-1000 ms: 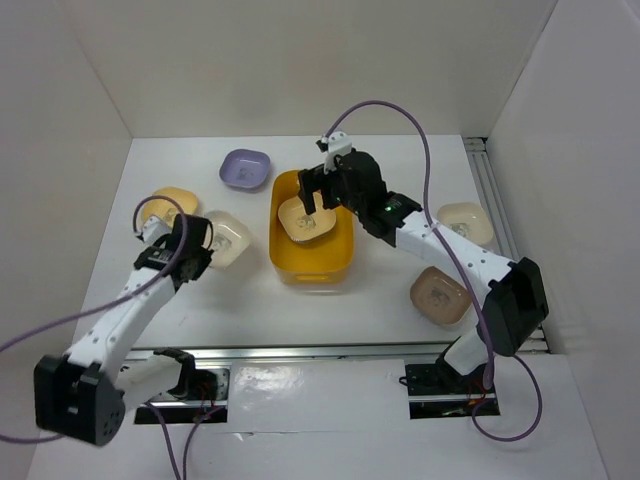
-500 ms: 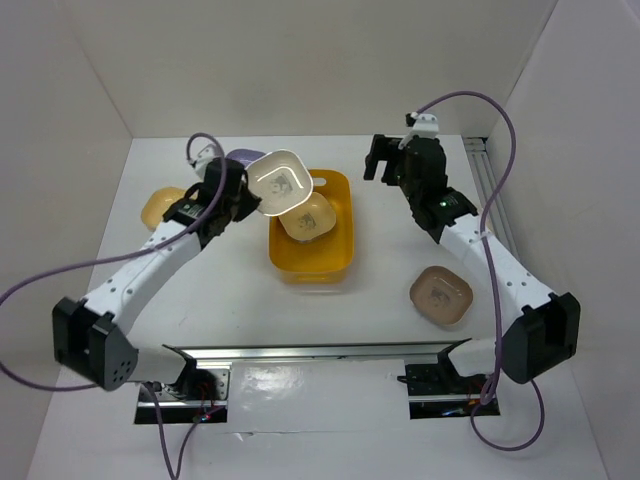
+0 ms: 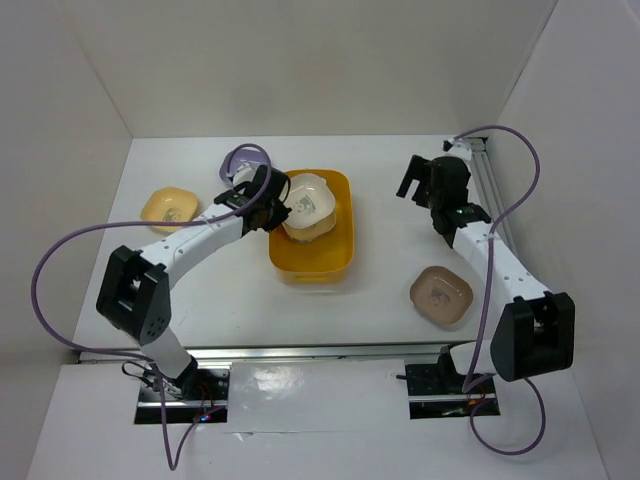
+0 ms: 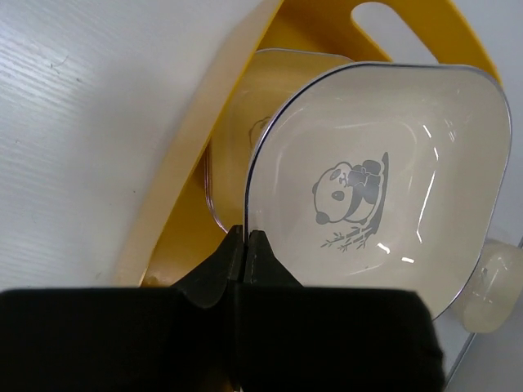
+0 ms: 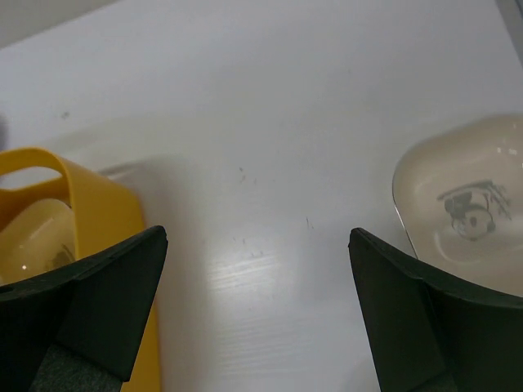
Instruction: Place the plates into the plastic bin on the countertop
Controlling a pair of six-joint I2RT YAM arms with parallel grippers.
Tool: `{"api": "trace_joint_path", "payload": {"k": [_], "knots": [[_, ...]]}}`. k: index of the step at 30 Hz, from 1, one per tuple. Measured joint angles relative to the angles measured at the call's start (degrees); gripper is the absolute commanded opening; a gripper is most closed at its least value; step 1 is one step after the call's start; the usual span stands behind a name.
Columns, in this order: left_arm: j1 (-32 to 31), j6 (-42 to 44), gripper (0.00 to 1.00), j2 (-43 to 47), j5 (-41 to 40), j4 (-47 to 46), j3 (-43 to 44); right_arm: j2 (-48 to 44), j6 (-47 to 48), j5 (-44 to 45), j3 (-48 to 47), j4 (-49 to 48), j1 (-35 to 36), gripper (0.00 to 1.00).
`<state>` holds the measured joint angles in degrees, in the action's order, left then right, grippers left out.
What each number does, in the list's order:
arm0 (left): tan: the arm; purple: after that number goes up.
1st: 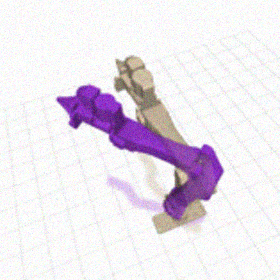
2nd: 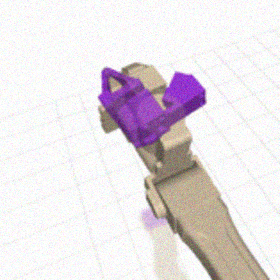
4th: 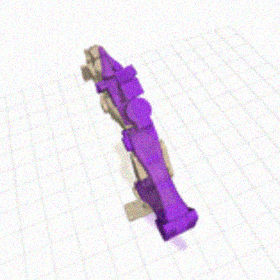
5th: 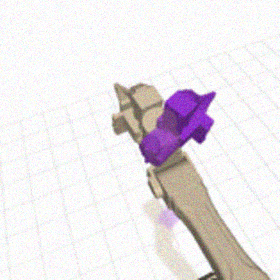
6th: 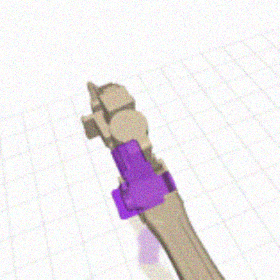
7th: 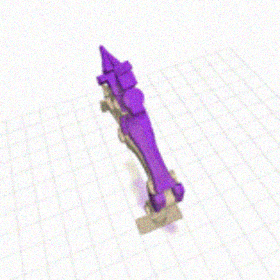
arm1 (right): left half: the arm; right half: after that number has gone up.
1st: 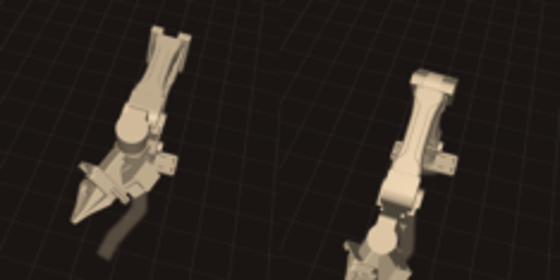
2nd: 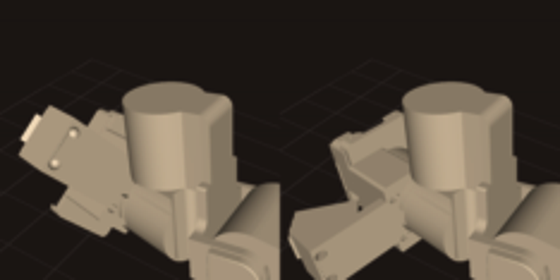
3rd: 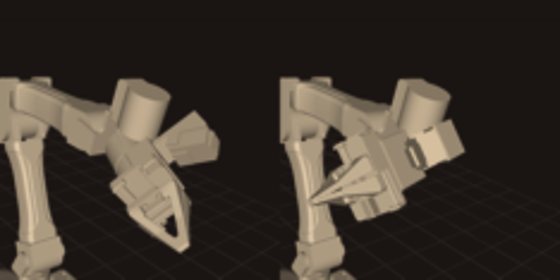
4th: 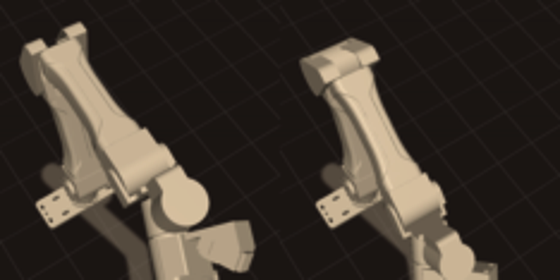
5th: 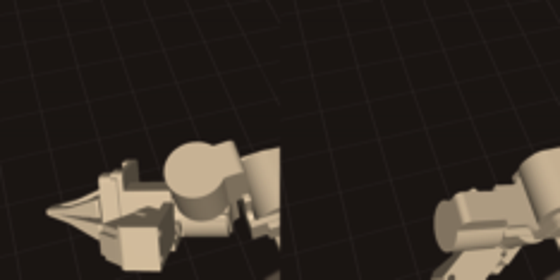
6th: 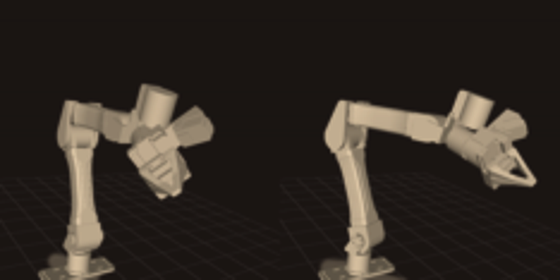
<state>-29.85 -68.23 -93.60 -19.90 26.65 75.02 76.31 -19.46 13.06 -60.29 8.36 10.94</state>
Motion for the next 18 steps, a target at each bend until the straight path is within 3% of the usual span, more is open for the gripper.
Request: {"api": "trace_joint_path", "payload": {"k": [3, 4, 7, 8, 13, 16, 18], "knots": [[0.0, -1.27, 0.31, -2.25, -0.22, 0.37, 0.02, 0.0, -1.09, -1.51, 3.56, 0.33, -2.05, 0.99], [0.0, -1.6, 0.52, -3.02, -0.26, 0.44, 0.15, 0.0, -1.25, -1.95, 3.96, 0.44, -2.36, 0.99], [0.0, -2.69, 0.82, -4.37, -0.35, 0.57, 0.87, 0.0, -1.53, -2.29, 4.13, 0.0, -2.93, 0.99], [0.0, -3.1, 0.87, -4.46, -0.13, 0.44, 1.2, 0.0, -1.55, -2.29, 4.13, -0.02, -3.08, 0.99], [-0.48, -3.69, 0.89, -4.31, 0.09, 0.26, 2.27, 2.54, -0.31, -2.29, 4.15, -1.05, -5.6, 0.99], [-1.18, -2.25, 1.0, -3.21, 0.37, 0.44, 2.27, 6.95, 1.31, -2.34, 3.43, -0.52, -7.8, 0.99], [-2.4, -1.09, 1.0, -1.44, 0.61, 0.55, 2.27, 12.5, 1.99, -2.51, 1.55, 0.0, -9.66, 0.99]]}}
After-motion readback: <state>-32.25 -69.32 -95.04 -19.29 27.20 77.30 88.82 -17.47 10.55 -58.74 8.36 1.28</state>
